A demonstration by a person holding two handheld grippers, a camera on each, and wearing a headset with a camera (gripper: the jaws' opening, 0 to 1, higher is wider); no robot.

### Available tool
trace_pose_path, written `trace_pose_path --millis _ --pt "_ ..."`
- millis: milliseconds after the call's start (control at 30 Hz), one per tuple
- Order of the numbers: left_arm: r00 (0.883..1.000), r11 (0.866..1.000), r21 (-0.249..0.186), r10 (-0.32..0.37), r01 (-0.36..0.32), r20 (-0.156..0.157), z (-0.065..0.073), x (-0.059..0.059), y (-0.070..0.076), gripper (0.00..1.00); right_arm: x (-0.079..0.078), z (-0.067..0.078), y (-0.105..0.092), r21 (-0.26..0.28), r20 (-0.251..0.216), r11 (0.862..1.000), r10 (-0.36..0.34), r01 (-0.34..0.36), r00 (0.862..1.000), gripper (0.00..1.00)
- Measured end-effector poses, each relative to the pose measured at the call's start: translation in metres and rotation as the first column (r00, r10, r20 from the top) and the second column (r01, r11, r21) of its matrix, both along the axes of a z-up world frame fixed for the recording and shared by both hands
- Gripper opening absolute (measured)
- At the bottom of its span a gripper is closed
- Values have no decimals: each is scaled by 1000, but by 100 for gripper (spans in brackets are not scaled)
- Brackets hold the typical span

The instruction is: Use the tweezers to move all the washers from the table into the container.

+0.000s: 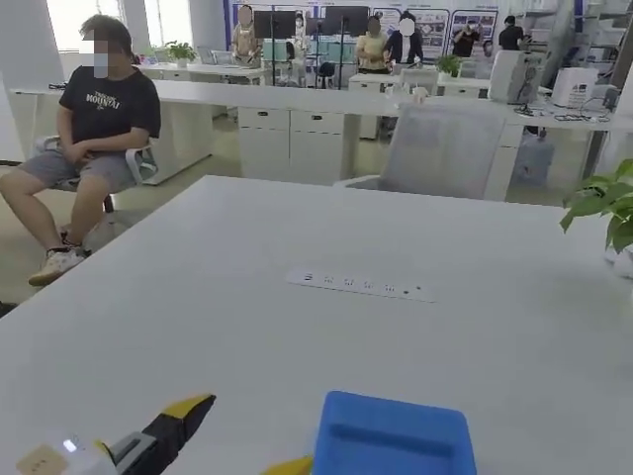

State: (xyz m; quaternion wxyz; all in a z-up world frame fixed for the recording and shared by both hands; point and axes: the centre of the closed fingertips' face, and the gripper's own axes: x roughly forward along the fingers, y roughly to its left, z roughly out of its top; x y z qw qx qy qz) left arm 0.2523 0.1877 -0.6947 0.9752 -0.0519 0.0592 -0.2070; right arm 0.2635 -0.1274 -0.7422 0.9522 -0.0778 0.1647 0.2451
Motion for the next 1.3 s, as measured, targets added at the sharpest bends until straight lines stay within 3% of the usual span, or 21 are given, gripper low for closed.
trace_pose_path --millis 433,1300 --pt "1000 1000 2 -1 1 -1 0 0 -1 67 0 2 -1 21 -12 1000 -17 18 1000 65" --pt "1000 1000 9 -8 8 -11 -2 0 -1 65 -1 -6 -3 -18 -31 1000 -13 12 999 62"
